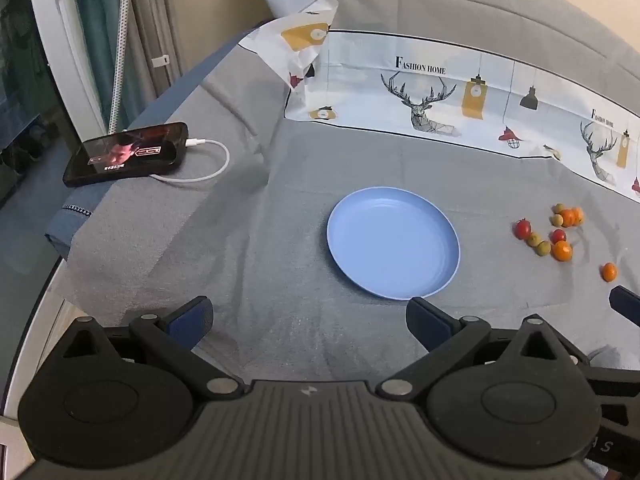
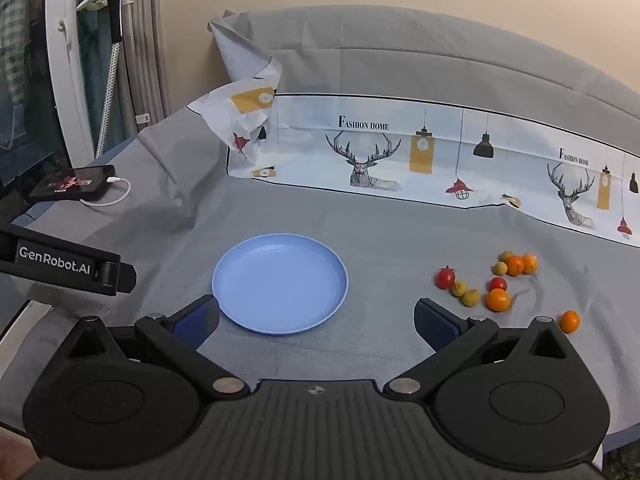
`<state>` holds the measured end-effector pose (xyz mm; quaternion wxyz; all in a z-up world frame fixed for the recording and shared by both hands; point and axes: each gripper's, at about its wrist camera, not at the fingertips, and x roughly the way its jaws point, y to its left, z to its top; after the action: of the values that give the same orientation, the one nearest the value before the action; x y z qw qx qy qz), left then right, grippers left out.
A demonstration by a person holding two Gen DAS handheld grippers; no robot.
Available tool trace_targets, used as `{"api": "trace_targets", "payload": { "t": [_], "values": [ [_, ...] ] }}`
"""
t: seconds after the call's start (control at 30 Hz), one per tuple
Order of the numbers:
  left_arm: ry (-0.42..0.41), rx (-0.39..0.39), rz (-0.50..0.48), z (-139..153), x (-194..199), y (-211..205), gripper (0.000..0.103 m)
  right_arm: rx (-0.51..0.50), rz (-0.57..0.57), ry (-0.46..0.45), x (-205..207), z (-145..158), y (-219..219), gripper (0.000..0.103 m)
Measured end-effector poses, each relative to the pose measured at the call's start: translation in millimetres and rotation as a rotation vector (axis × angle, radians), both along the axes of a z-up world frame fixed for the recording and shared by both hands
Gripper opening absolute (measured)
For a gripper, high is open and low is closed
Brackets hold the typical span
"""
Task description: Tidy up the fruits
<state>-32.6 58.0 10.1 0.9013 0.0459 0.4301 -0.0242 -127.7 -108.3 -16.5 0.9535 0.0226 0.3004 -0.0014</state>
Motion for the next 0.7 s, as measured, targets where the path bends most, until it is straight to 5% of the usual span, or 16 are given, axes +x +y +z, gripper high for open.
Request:
{"api": "trace_targets", "payload": {
  "t": [0.7],
  "values": [
    [-0.005,0.045,-0.028,0.0,-1.5,-7.7,0.103,0.006,-0.001,0.003,0.7,-1.2,0.4,0.103]
  ]
}}
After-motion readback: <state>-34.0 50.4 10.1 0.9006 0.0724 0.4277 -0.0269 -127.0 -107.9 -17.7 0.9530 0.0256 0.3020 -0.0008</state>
